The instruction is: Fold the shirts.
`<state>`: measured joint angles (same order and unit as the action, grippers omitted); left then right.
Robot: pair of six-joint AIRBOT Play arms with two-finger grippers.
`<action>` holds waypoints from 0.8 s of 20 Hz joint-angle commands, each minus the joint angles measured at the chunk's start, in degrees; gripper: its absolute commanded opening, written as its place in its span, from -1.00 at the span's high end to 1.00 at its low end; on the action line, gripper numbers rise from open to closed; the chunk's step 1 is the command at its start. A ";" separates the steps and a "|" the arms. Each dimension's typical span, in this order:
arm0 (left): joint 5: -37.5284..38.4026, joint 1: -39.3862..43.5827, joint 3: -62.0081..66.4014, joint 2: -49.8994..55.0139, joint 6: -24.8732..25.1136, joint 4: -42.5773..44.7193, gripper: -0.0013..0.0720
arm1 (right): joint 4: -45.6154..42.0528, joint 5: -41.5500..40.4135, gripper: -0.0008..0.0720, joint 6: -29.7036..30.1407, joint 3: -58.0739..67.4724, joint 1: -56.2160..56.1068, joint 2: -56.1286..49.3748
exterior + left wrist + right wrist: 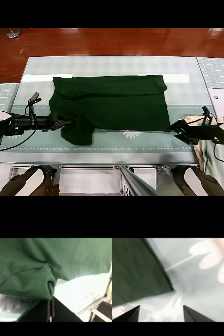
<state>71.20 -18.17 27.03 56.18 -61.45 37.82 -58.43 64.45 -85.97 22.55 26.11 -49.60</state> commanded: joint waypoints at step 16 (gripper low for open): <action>7.10 -5.31 3.02 -7.43 0.66 0.17 0.88 | 0.31 2.73 0.92 2.10 10.12 -11.21 -1.62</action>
<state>75.55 -21.58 30.52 52.69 -60.82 37.71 -50.61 61.06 -81.78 32.27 14.85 -57.74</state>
